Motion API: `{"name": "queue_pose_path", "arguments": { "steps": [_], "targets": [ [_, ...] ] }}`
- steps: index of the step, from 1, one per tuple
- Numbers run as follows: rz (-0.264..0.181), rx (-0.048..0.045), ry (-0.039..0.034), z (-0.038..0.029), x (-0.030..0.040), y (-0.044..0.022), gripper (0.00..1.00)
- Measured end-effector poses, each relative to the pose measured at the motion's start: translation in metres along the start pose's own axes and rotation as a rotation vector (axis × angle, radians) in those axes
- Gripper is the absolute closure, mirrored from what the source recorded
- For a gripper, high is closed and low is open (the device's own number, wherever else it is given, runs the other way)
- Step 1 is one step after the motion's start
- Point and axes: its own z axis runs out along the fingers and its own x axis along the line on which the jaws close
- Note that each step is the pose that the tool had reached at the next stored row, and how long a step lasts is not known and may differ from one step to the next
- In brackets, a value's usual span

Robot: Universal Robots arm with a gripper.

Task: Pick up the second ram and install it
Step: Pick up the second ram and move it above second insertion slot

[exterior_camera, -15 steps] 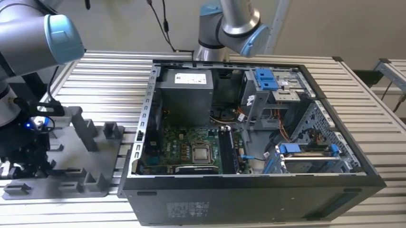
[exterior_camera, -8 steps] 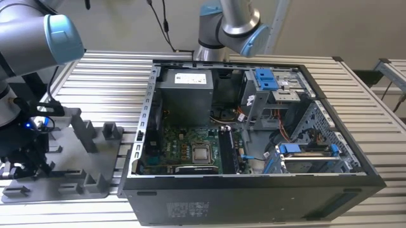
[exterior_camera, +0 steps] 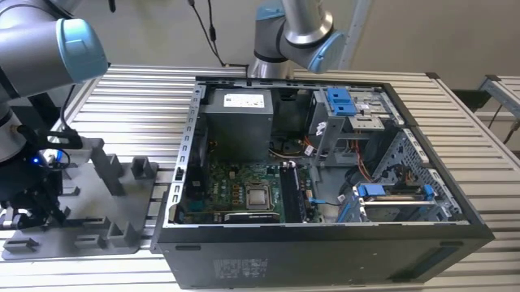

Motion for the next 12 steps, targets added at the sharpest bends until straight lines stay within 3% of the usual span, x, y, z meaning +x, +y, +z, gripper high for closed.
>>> {"name": "queue_pose_path", "arguments": {
  "steps": [9,12],
  "targets": [
    [0.000,0.0000,0.0000,0.0000,0.0002,0.0000,0.87],
    [0.000,0.0001,0.0000,-0.0047,0.0005,0.0001,0.87]
  ]
}}
